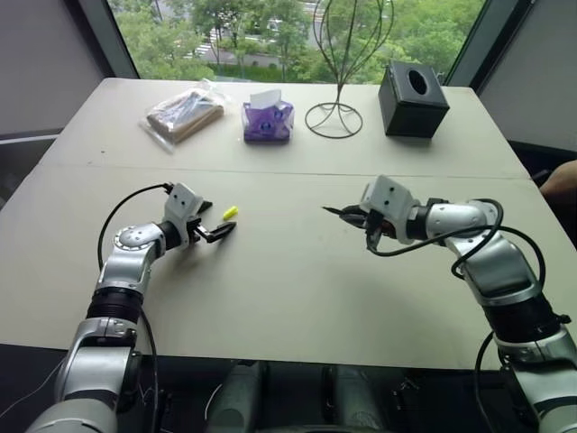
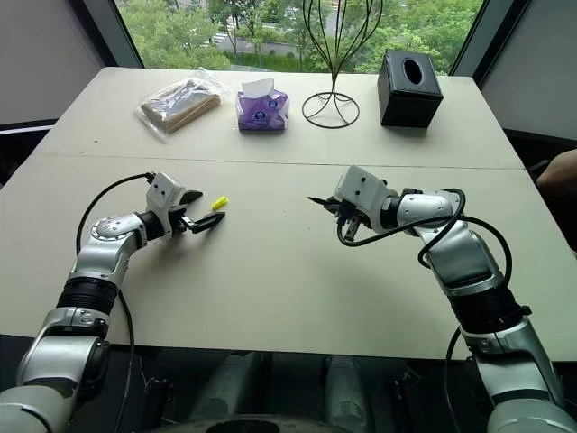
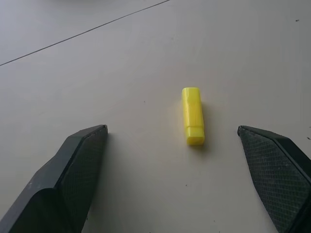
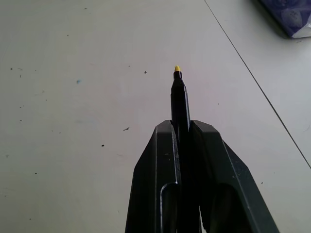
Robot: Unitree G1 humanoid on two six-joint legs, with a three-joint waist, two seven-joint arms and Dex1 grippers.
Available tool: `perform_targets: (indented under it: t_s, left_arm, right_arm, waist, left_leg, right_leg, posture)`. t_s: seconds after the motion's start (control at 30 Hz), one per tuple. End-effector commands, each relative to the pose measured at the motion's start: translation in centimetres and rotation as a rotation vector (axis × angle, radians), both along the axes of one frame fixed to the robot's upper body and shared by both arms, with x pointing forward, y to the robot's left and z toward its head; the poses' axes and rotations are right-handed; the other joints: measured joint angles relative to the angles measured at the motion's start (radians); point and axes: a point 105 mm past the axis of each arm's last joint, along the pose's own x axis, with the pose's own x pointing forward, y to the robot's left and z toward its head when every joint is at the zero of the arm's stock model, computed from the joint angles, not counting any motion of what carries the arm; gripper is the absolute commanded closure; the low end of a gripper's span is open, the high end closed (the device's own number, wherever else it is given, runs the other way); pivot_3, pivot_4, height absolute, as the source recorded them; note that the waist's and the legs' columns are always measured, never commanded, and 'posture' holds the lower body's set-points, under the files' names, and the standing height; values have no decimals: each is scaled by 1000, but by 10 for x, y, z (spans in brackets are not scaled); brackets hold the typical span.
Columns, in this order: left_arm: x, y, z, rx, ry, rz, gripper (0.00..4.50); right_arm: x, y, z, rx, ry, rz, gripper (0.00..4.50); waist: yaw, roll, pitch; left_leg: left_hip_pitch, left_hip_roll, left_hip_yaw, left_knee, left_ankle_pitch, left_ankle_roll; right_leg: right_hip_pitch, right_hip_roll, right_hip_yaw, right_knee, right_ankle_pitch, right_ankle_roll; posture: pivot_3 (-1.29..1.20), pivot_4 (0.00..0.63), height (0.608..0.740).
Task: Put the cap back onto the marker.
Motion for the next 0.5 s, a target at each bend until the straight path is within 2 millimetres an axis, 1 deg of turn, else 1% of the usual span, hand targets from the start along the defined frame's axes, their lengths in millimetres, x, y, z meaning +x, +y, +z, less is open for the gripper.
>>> perform_targets:
  t_s: [0.03,0.07,0.1,0.13,0.17,0.2,0.23,0.27,0.3,0.33,0.37,0.4,0.5]
  left_arm:
    - [-4,-12,-22,31,74,-29,0]
    - [-4,-13,-22,30,76,-35,0]
    - [-4,-15,-23,27,78,-38,519]
    - [-4,-16,-23,25,79,-40,830]
    - [-4,-17,-24,22,82,-41,1270]
    - [-4,-18,-24,19,84,-41,1887]
    - [-4,-20,-24,16,84,-47,2287]
    - [-3,-21,-25,11,88,-45,2777]
    - [-3,-22,-26,11,91,-45,3403]
    - [-2,-23,-27,13,94,-46,3707]
    - [-2,-23,-28,13,96,-44,4270]
    - [-2,-23,-28,12,98,-43,4451]
    - [-2,-22,-28,11,98,-38,4451]
  right_arm:
    - [-2,0,17,20,-60,6,4473]
    - [-2,0,17,21,-61,6,4473]
    - [-2,0,17,22,-62,4,4500]
    - [-2,0,17,23,-63,2,4500]
    - [-2,-1,17,24,-64,1,4500]
    - [-1,-1,17,24,-64,0,4500]
    - [-1,-1,17,25,-66,-2,4500]
    - [-1,-1,18,26,-68,-4,4500]
    - [0,-1,18,27,-69,-6,4500]
    - [0,-1,18,28,-70,-8,4500]
    - [0,-2,18,29,-69,-9,4500]
    - [-1,-2,18,29,-69,-11,4500]
    - [-1,-4,17,30,-66,-18,4500]
  waist:
    - [0,0,0]
    - [1,0,0]
    - [3,1,0]
    - [4,1,0]
    - [6,1,0]
    - [8,1,-1]
    - [8,1,-1]
    - [8,1,-1]
    - [8,1,-1]
    - [9,1,-1]
    - [10,1,-1]
    - [12,1,-1]
    - [16,1,-1]
  left_leg:
    - [0,0,0,0,0,0]
    - [0,0,0,0,0,0]
    - [0,0,0,0,0,0]
    - [0,0,0,0,0,0]
    - [0,0,0,0,0,0]
    - [0,0,0,0,0,0]
    - [0,0,0,1,0,0]
    - [0,0,0,1,0,0]
    - [0,0,0,0,0,0]
    - [0,0,0,0,0,0]
    - [0,0,0,0,0,0]
    - [0,0,0,0,0,0]
    - [0,0,0,0,0,0]
  right_leg:
    - [0,0,0,0,0,0]
    - [0,0,0,0,0,0]
    - [0,0,0,0,0,0]
    - [0,0,0,0,0,0]
    - [0,0,0,0,0,0]
    - [0,0,0,0,0,0]
    - [0,0,0,0,0,0]
    - [0,0,0,0,0,0]
    - [0,0,0,0,0,0]
    - [0,0,0,0,0,0]
    - [0,0,0,0,0,0]
    - [0,0,0,-1,0,0]
    - [0,0,0,-1,0,0]
  posture:
    - [0,150,740]
    - [0,150,740]
    - [0,150,740]
    - [0,150,740]
    - [0,150,740]
    - [0,150,740]
    - [0,150,740]
    - [0,150,740]
    - [0,150,740]
    - [0,150,740]
    - [0,150,740]
    - [0,150,740]
    - [0,150,740]
